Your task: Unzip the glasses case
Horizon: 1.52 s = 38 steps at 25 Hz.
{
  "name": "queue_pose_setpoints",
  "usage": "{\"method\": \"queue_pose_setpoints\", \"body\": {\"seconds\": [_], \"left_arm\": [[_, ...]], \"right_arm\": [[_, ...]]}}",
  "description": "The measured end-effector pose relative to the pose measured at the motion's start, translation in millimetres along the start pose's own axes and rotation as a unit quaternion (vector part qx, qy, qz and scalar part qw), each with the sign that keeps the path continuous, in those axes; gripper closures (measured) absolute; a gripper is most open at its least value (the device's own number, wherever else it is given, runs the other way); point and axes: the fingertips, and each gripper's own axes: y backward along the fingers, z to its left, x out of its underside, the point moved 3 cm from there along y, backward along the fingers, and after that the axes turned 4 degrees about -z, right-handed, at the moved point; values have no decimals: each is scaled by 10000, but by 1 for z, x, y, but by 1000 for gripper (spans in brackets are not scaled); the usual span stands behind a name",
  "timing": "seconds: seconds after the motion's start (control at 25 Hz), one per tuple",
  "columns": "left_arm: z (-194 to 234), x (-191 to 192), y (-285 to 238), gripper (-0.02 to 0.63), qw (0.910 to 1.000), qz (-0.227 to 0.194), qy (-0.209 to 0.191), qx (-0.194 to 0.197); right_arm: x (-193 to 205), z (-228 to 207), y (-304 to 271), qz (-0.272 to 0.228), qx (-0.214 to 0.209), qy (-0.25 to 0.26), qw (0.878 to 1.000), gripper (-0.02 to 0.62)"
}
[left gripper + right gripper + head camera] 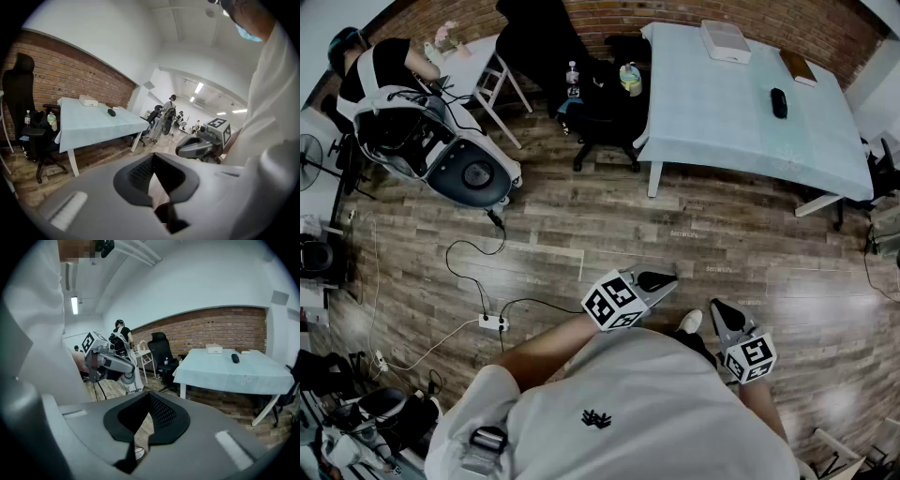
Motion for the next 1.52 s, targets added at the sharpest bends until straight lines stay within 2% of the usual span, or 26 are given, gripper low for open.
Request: {"method": "queue_pose_setpoints", "body": {"seconds": [0.24,0.56,0.64,0.76,0.84,1.12,1.32,1.52], "left_arm": [[2,-13,-21,551,9997,-5,-147,-184],[-43,-49,-131,550,9987,-35,-414,-288],[-55,-55,-162,549,9978,23,-571,-326],[-72,-65,-197,549,9943,187,-1009,-284],[-73,-71,-211,549,9934,239,-1105,-216],[-23,-88,-262,547,9972,356,-625,-210],[38,-122,-326,547,9970,359,-688,68],[110,-188,-382,548,9948,322,-939,239]], "right_arm": [[-10,-22,1,-105,-181,105,9997,597],[3,-116,58,-209,-273,72,9994,597],[13,-139,75,-117,-327,51,9994,597],[20,-173,91,-74,-292,74,9995,595],[20,-191,93,-162,-247,33,9996,595],[15,-270,82,-320,53,-323,9990,581],[4,-344,60,-125,479,-359,9981,578],[-35,-422,25,44,859,-290,9959,578]]}}
